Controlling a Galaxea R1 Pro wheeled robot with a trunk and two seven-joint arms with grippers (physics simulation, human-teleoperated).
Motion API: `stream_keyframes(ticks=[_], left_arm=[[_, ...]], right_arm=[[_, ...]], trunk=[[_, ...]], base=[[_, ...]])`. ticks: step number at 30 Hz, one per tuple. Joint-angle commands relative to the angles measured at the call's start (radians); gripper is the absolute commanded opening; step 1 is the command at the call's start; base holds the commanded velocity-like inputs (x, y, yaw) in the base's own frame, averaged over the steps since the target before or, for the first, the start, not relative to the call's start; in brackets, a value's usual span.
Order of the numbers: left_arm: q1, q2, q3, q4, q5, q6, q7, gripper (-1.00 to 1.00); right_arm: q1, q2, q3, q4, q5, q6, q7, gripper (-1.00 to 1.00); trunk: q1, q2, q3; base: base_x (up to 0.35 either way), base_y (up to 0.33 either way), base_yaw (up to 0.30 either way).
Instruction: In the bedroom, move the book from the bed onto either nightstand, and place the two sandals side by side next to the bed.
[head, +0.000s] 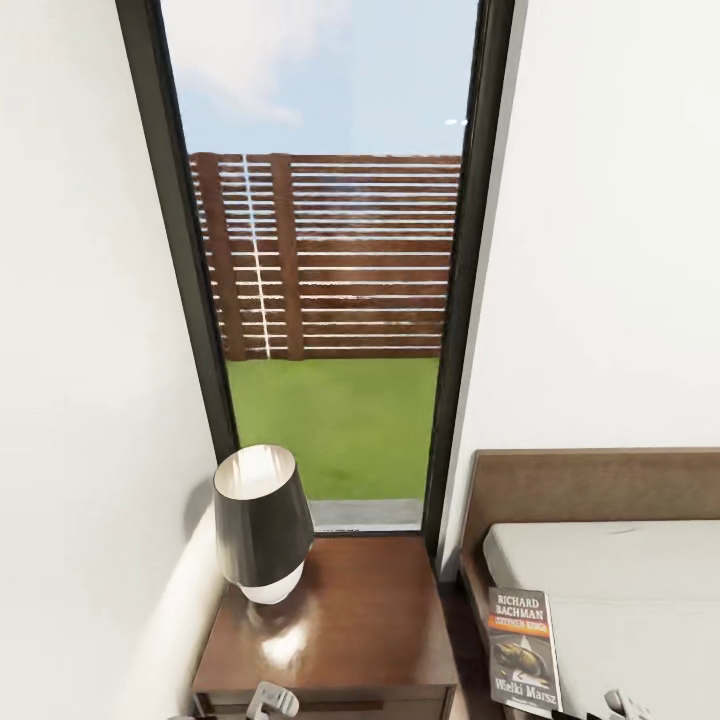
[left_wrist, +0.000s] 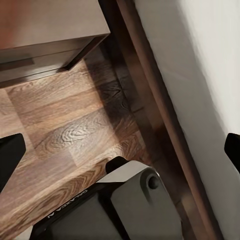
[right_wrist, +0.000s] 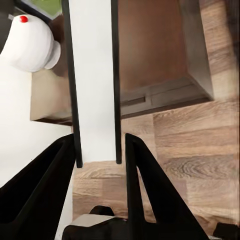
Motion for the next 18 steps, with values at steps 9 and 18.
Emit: stream_keyframes(ticks=[9,18], left_arm=[[-0.001,0.000,-0.009,0.000,0.009,-0.001,-0.003,1.00],[-0.001,0.000,-0.009,0.000,0.008,-0.001,-0.003,1.00]], right_arm=[[-0.001,0.000,0.009,-0.001,-0.005,0.016,-0.026,-1.00],[-0.001,-0.006,0.010,-0.002,-0.001,0.009,0.195,-1.00]], trunk=[[0.001,-0.002,-0.002],[0.001,-0.002,-0.002]], base=[[0.000,0.000,0.000],[0.010,0.000,0.000]])
